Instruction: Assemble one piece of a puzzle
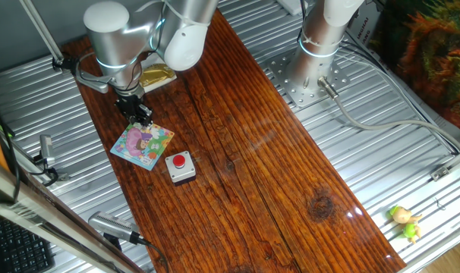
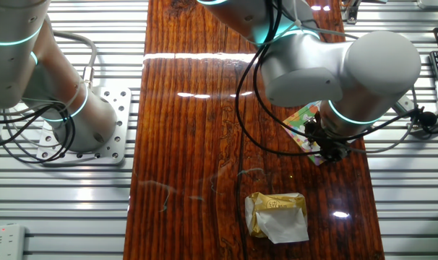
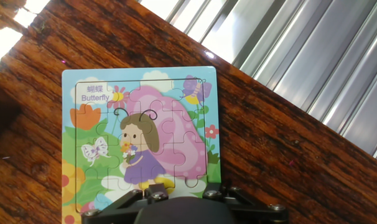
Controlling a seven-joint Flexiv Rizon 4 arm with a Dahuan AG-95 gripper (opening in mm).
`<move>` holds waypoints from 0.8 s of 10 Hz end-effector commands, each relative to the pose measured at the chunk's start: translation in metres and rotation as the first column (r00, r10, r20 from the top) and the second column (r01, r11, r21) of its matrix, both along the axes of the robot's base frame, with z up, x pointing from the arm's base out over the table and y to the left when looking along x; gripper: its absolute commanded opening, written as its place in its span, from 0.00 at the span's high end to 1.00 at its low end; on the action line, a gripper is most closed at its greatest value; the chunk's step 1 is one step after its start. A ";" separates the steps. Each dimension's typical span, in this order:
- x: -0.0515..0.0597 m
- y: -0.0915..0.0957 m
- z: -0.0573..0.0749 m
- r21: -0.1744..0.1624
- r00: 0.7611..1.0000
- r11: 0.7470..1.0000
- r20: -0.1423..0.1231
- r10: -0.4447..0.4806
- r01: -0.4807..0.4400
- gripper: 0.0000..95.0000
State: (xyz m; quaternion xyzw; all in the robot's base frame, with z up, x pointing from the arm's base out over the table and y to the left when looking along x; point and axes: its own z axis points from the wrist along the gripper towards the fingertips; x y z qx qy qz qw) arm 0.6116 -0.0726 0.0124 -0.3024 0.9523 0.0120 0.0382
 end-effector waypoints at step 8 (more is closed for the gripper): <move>0.000 0.000 0.000 0.004 1.000 1.000 0.007 0.000 0.000 0.80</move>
